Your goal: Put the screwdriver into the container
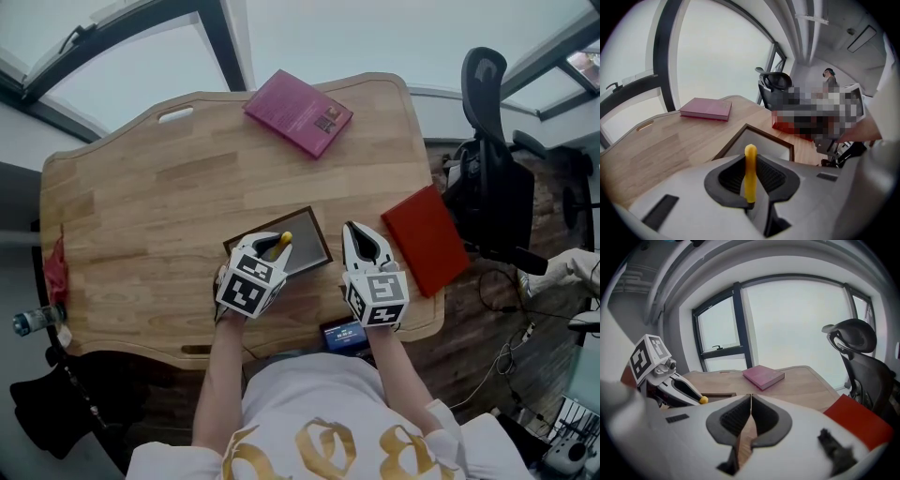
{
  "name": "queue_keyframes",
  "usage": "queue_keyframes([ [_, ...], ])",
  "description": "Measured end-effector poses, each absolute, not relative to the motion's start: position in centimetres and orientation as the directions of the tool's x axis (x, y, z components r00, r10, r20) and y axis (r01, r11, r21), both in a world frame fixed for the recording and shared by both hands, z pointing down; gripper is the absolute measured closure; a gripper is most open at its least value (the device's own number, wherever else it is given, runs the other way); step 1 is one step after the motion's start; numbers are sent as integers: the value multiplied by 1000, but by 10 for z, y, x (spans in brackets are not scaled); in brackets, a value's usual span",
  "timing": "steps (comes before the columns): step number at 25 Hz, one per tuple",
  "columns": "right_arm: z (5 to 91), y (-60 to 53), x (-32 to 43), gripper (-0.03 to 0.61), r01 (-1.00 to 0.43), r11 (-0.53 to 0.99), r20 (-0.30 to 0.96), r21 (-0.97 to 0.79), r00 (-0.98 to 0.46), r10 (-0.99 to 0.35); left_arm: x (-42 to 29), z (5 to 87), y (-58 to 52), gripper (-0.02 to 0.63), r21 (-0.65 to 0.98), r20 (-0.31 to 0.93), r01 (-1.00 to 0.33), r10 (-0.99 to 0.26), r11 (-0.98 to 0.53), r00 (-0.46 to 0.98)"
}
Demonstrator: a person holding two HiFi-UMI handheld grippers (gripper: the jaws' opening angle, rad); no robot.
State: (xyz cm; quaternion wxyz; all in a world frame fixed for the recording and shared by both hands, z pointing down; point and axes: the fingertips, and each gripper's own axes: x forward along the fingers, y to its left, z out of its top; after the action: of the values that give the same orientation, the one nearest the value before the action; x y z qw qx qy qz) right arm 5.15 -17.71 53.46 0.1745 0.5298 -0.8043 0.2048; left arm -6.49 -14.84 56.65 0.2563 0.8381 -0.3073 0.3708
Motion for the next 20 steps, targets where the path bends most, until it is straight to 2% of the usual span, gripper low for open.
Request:
queue_keyframes([
  [20,552,-187,64,546,-928,333,524,-166,-369,-768,-46,594,-150,537,219,841,-643,-192,-734,506],
])
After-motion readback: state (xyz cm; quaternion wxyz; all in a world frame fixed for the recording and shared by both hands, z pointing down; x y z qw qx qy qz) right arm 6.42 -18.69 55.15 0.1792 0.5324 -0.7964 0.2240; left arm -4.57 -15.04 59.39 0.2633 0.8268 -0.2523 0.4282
